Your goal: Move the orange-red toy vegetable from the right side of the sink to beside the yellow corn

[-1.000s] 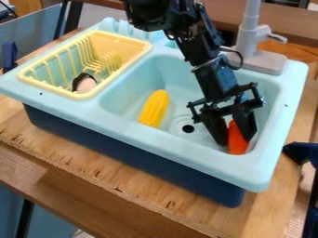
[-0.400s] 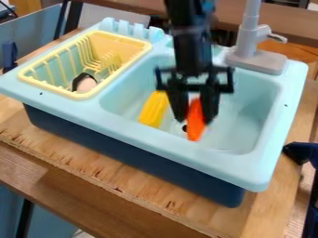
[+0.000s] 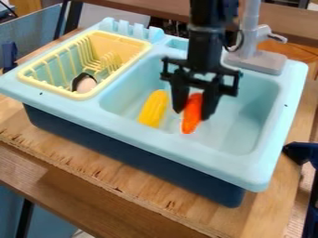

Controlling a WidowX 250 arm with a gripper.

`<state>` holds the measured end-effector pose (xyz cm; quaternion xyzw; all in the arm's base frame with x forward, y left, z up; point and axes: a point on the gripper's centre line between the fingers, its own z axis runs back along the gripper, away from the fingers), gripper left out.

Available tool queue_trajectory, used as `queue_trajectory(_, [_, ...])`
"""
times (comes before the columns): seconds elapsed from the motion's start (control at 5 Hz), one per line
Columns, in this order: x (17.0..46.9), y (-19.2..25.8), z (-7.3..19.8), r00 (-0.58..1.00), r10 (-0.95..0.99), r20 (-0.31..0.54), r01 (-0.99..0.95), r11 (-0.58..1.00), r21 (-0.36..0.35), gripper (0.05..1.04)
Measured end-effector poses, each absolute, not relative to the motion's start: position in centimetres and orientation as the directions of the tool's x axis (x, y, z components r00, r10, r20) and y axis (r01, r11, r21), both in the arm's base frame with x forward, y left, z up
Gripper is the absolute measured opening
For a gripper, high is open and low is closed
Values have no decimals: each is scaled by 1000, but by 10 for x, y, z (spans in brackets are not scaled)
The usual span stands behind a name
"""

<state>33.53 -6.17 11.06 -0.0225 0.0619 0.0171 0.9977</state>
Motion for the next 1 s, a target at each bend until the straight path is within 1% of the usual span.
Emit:
queue_trajectory(0.4, [343, -37, 87, 978, 102, -183, -111, 993, -40, 539])
queue_trajectory(0.6, [351, -23, 94, 977, 148, -156, -155, 987, -37, 539])
queue_trajectory(0.8, [356, -17, 93, 975, 160, -153, -169, 984, -49, 539])
queue_trajectory(1.0, [357, -28, 83, 971, 141, -195, -154, 987, -54, 643])
